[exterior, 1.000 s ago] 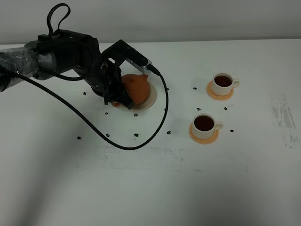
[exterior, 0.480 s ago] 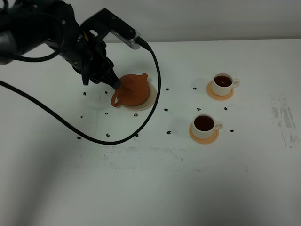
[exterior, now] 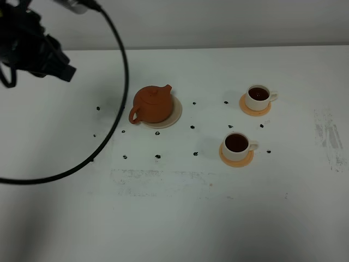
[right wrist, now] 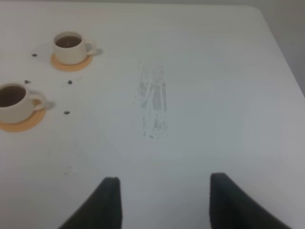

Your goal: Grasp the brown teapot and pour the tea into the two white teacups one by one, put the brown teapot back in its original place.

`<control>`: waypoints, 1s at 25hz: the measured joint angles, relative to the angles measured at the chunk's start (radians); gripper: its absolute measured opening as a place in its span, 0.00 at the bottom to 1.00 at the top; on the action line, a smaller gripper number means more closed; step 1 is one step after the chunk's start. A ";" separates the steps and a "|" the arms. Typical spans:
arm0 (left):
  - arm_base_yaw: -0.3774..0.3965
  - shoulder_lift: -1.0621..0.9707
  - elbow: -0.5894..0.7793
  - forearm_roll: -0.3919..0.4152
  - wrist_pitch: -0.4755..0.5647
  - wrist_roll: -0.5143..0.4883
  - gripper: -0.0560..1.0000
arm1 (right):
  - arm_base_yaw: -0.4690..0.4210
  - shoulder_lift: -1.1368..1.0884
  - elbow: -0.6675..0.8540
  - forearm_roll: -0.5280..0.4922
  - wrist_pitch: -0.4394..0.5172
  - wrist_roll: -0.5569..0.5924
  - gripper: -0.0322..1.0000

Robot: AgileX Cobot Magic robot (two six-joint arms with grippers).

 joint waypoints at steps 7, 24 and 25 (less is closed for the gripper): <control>0.260 -0.454 0.363 -0.055 0.034 0.000 0.37 | 0.000 0.000 0.000 0.000 0.000 0.000 0.45; 0.307 -1.115 0.601 -0.084 0.265 0.000 0.37 | 0.000 0.000 0.000 0.000 0.000 0.000 0.45; 0.294 -1.138 0.614 -0.084 0.271 0.000 0.37 | 0.000 0.000 0.000 0.000 0.000 0.000 0.45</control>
